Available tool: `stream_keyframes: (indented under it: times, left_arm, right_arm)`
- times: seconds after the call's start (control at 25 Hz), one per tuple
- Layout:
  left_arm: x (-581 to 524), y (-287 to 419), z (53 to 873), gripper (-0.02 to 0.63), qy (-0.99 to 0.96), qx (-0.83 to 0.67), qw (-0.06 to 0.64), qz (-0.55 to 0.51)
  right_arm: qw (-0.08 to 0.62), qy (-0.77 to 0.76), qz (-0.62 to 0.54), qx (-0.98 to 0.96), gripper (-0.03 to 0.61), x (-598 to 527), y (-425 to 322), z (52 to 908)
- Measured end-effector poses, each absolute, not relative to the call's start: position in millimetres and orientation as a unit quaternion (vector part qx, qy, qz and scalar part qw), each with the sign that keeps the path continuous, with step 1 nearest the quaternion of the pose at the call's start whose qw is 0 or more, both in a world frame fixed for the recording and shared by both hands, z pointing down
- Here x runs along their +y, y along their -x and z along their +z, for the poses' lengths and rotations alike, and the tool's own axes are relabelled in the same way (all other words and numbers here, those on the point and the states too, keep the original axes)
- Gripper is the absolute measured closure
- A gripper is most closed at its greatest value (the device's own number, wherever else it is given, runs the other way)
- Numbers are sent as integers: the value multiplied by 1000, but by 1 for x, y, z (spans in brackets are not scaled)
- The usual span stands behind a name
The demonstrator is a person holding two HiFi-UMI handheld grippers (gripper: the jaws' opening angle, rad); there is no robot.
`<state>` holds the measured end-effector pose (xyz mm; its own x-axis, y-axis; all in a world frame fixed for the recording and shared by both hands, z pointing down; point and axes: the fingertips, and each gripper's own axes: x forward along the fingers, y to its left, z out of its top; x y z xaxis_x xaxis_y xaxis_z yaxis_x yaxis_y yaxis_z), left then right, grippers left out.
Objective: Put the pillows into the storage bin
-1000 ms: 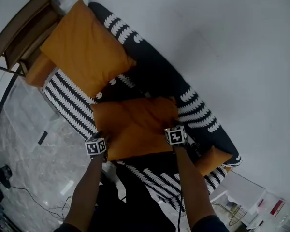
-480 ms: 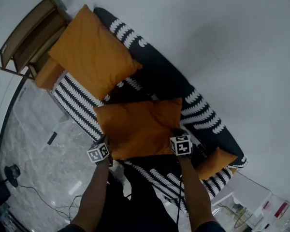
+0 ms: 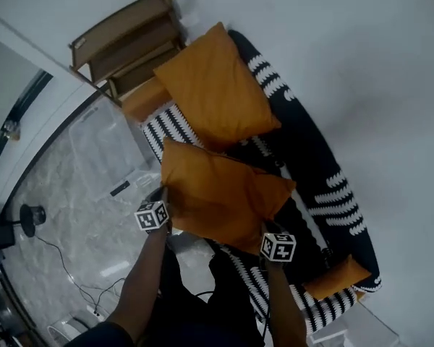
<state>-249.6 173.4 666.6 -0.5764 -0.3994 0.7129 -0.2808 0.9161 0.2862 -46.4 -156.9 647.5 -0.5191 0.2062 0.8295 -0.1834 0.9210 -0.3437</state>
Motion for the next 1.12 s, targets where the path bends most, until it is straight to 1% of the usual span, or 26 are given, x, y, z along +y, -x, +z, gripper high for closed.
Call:
stream_keyframes:
  times: [0.24, 0.44, 0.8, 1.12]
  left_arm:
    - [314, 306, 634, 609, -163, -911, 373, -72]
    - [441, 359, 627, 609, -146, -919, 359, -74]
    - [643, 476, 634, 609, -118, -922, 362, -69]
    - [744, 581, 650, 609, -130, -919, 372, -7]
  right_arm:
    - [469, 36, 221, -854, 555, -24, 115, 627]
    - [468, 48, 230, -852, 555, 97, 177, 622]
    - [499, 42, 287, -817, 555, 312, 272, 660]
    - [546, 43, 360, -755, 557, 476, 309, 714]
